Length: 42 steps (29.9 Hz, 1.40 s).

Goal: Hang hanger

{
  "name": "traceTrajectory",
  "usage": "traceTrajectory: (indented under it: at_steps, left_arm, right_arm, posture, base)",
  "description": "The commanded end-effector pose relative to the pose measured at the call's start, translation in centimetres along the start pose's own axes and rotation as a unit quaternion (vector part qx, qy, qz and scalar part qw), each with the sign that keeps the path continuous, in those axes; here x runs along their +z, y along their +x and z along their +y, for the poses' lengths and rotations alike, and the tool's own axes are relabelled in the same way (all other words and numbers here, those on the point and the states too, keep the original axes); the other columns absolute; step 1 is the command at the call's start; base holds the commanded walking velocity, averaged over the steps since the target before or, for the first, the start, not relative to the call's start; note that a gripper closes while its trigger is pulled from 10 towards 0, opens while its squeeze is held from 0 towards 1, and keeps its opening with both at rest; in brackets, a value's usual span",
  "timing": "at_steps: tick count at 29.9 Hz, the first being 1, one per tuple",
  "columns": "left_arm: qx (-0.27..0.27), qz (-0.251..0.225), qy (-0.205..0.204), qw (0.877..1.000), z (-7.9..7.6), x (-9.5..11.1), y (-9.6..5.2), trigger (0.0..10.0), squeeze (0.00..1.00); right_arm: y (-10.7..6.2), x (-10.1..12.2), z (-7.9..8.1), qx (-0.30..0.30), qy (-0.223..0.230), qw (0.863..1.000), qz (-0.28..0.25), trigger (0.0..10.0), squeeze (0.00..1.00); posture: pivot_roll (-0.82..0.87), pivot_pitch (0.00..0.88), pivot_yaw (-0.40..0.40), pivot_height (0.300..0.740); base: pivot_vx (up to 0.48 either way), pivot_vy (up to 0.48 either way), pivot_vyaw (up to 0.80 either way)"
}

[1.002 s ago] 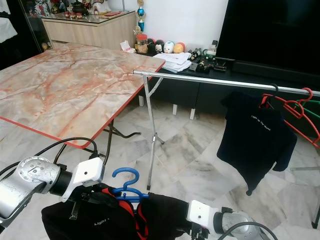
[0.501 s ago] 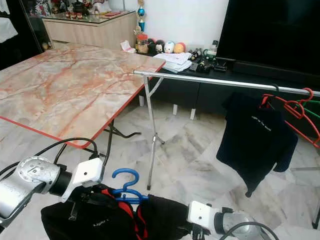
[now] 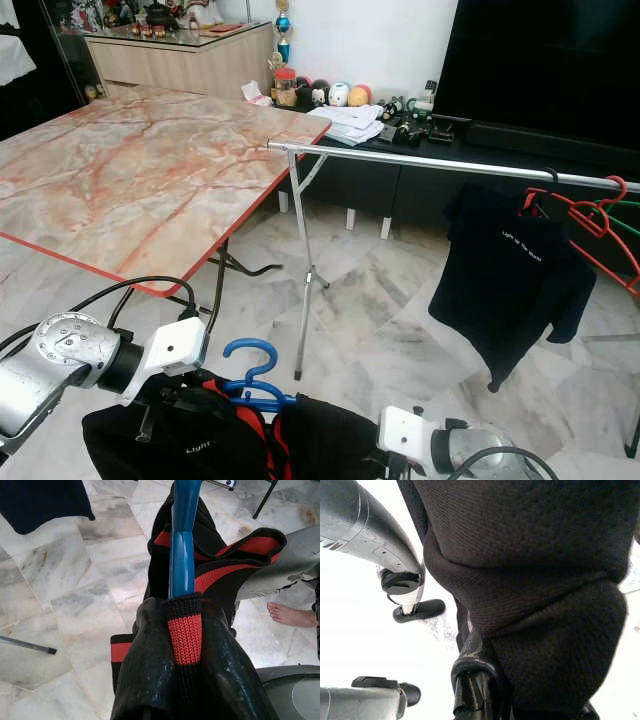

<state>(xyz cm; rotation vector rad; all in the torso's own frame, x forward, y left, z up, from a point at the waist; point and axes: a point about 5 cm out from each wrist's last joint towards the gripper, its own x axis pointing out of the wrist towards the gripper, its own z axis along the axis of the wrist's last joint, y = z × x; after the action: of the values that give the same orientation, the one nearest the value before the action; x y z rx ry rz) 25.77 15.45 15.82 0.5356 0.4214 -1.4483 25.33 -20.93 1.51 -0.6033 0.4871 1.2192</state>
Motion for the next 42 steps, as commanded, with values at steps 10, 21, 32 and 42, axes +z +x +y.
traceTrajectory:
  at_steps: [10,21,32,42]
  left_arm:
    - [0.061,0.06,0.021,0.996,1.4,-1.2,-0.5,0.0,0.0]
    - [0.169,0.114,0.001,0.979,3.3,-4.8,-0.6,0.0,0.0]
    - [0.353,-0.024,-0.029,0.935,6.4,-3.4,-1.0,0.0,0.0]
    - [0.363,-0.23,-0.073,0.9,7.4,0.9,-0.9,0.0,0.0]
  right_arm:
    - [-0.3,-0.2,-0.1,-0.001,-0.002,1.0,0.008,0.0,0.0]
    - [-0.8,0.4,-1.2,-0.026,-0.026,0.999,0.01,0.0,0.0]
    - [0.1,-0.6,0.6,-0.032,0.006,0.999,0.01,0.0,0.0]
    - [2.0,-2.8,4.4,0.03,0.068,0.995,0.066,0.0,0.0]
  posture:
    - [0.15,0.0,0.002,0.74]
    - [0.14,0.0,0.003,0.74]
    - [0.13,0.0,0.002,0.74]
    - [0.13,0.0,-0.003,0.74]
  base:
    - [0.0,0.0,0.0]
    - [0.0,0.0,0.0]
    - [0.0,0.0,0.0]
    - [0.0,0.0,0.0]
